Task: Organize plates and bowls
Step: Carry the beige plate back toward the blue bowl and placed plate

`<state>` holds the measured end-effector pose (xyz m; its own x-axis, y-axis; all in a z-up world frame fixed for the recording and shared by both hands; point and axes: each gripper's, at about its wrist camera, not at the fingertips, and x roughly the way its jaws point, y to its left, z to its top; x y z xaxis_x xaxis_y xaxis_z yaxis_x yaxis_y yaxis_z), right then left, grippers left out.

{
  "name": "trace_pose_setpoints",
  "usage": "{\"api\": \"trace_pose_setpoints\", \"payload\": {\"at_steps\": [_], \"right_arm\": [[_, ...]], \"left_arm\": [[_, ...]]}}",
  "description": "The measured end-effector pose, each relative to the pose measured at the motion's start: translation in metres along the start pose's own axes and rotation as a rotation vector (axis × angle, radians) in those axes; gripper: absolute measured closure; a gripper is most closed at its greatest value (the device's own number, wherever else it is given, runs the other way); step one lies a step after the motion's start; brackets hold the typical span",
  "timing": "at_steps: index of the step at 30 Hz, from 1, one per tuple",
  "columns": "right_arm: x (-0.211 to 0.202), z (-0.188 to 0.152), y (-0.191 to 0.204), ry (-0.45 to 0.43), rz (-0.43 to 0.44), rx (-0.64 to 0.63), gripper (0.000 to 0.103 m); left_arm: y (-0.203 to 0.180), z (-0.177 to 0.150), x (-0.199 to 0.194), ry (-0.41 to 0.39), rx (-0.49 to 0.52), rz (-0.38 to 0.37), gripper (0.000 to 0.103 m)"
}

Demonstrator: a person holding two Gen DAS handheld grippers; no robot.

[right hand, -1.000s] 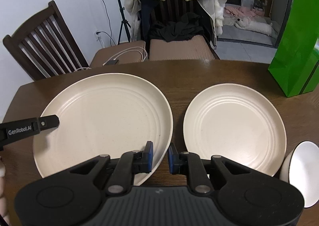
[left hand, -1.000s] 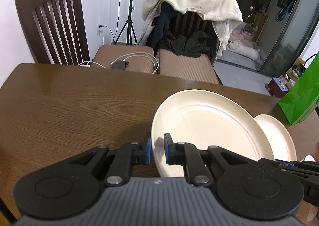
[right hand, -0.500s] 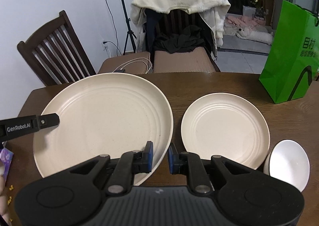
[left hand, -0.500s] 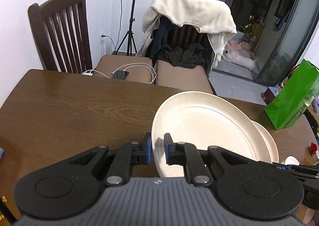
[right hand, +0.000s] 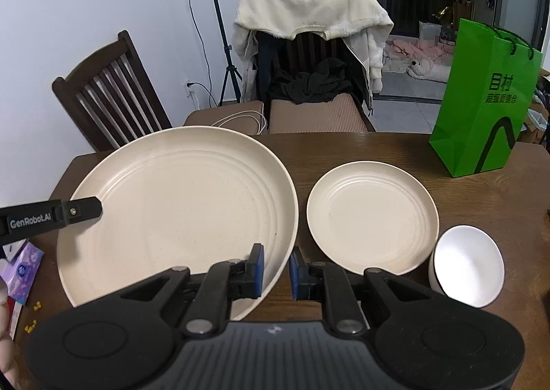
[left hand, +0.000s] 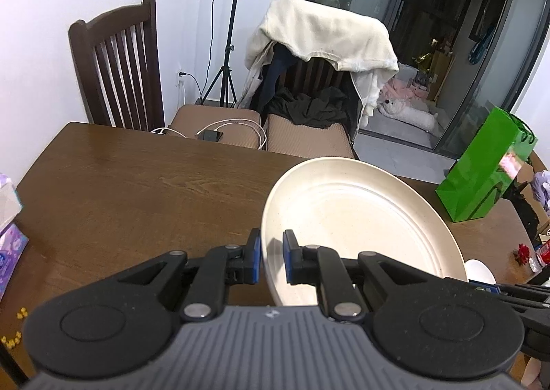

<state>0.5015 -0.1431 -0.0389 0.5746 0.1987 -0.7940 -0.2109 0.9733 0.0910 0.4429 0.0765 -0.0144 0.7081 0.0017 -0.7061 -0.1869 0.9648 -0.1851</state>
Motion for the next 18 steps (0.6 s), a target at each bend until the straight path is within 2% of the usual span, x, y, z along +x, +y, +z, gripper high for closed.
{"api": "trace_pose_setpoints", "payload": {"at_steps": [18], "right_arm": [[-0.059, -0.043, 0.002, -0.032, 0.016, -0.019, 0.088]], "left_arm": [[-0.003, -0.043, -0.065, -0.024, -0.016, 0.005, 0.09]]}}
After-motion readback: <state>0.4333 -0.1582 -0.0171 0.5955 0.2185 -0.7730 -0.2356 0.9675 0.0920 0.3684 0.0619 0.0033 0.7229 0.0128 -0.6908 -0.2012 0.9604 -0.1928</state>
